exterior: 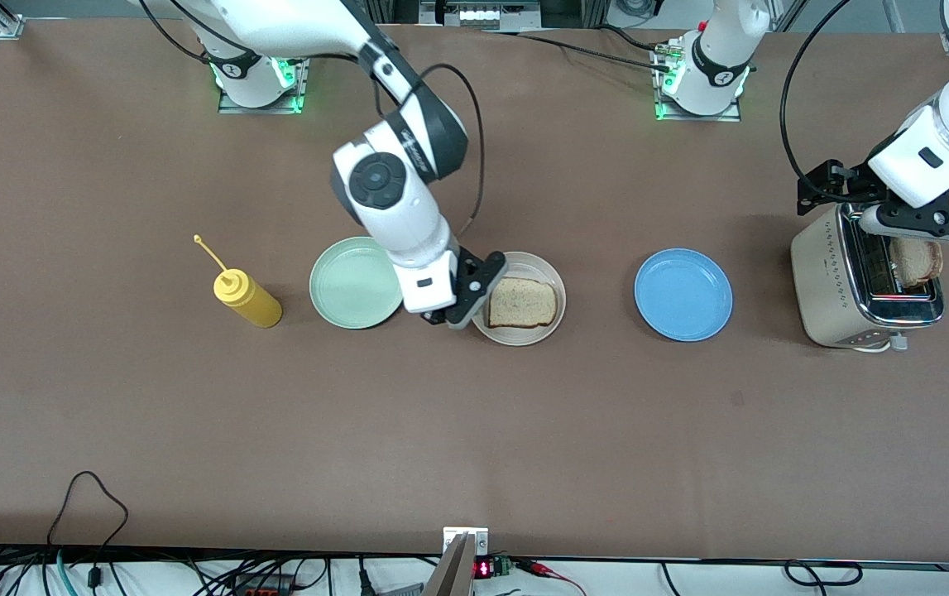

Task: Make sandwich in beige plate with both arms
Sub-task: 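Carry the lettuce leaf with the right gripper over the bread, then lower the lettuce onto the bread and open the right gripper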

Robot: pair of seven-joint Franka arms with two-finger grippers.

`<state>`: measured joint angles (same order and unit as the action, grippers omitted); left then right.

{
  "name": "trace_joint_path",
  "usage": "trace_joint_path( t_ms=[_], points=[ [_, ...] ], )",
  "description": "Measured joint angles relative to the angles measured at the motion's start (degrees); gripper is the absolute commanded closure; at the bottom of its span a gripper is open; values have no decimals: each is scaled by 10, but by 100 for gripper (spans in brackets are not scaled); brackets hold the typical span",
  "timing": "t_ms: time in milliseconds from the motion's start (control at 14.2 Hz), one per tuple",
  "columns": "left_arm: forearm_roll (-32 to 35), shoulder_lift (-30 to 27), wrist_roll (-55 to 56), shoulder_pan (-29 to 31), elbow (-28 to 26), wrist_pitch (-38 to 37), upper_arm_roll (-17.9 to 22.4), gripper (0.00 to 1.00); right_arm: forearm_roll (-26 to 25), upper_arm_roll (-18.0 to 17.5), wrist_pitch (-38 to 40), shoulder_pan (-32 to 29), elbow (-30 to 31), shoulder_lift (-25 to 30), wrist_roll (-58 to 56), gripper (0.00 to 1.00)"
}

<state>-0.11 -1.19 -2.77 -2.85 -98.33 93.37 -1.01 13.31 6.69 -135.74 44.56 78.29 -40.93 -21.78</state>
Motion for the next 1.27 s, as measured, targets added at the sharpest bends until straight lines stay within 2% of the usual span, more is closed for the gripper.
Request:
trace_joint_path(
  t_ms=[423, 635, 846, 917, 987, 1058, 1128, 1269],
  points=[
    [0, 0, 0, 0, 0, 0, 0, 0, 8, -21, -121, 10, -8, -66, 23, 100],
    [0, 0, 0, 0, 0, 0, 0, 0, 8, -39, -137, 19, -12, -78, 61, 100],
    [0, 0, 0, 0, 0, 0, 0, 0, 8, -41, -140, 38, -12, -82, 92, 99],
    [0, 0, 0, 0, 0, 0, 0, 0, 7, -41, -140, 42, -12, -83, 96, 93],
    [0, 0, 0, 0, 0, 0, 0, 0, 7, -41, -140, 43, -12, -84, 98, 67],
    [0, 0, 0, 0, 0, 0, 0, 0, 7, -41, -143, 44, -12, -88, 98, 15],
    [0, 0, 0, 0, 0, 0, 0, 0, 7, -41, -156, 44, -12, -94, 99, 0],
    [0, 0, 0, 0, 0, 0, 0, 0, 0, -41, -208, 44, -9, -112, 99, 0]
  ],
)
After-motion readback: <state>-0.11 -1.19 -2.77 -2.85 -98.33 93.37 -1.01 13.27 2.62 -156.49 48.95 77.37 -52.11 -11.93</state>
